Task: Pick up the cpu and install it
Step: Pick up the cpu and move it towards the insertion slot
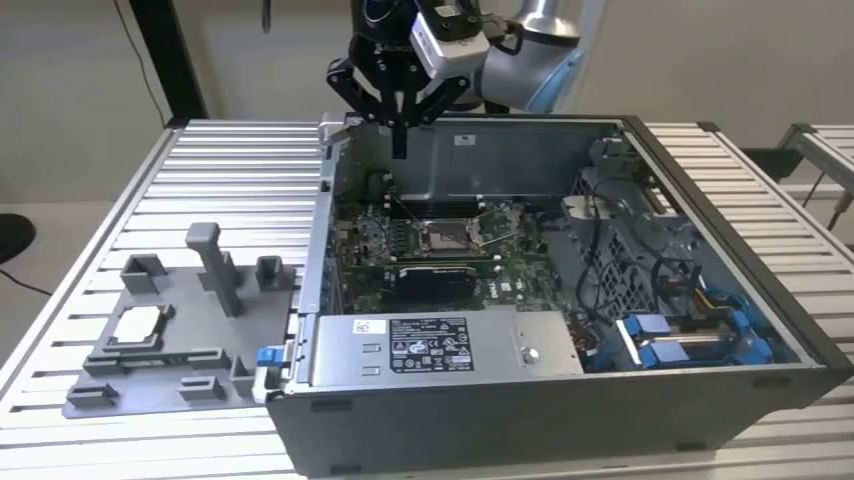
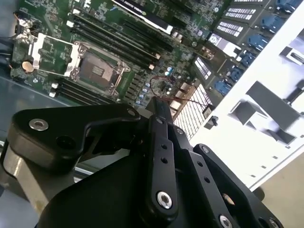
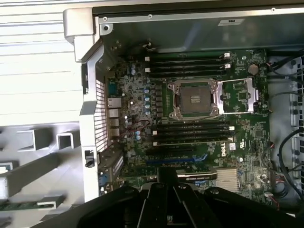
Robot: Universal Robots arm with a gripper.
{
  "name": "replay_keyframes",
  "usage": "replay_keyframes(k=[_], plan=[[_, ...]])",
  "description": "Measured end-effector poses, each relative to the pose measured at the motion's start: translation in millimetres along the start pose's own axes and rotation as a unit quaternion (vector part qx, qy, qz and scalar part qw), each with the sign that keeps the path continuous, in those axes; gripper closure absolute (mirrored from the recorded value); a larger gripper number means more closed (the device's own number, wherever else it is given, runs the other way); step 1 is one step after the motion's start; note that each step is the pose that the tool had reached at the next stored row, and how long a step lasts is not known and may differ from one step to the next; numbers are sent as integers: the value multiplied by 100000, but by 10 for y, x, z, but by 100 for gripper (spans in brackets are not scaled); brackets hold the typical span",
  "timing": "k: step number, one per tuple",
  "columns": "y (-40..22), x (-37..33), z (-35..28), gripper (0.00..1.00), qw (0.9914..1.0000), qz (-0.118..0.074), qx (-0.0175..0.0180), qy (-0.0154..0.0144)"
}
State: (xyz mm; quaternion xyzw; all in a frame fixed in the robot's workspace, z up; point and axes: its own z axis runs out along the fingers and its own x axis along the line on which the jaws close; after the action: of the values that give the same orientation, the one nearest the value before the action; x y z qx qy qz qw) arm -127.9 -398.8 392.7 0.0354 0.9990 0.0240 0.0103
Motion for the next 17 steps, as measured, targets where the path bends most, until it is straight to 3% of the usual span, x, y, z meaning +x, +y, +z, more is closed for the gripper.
replay_keyframes(k=[10, 17], plan=[[-10, 137, -3, 100, 100000, -3, 0, 1], [-20, 282, -6, 100, 100000, 2, -4, -4]])
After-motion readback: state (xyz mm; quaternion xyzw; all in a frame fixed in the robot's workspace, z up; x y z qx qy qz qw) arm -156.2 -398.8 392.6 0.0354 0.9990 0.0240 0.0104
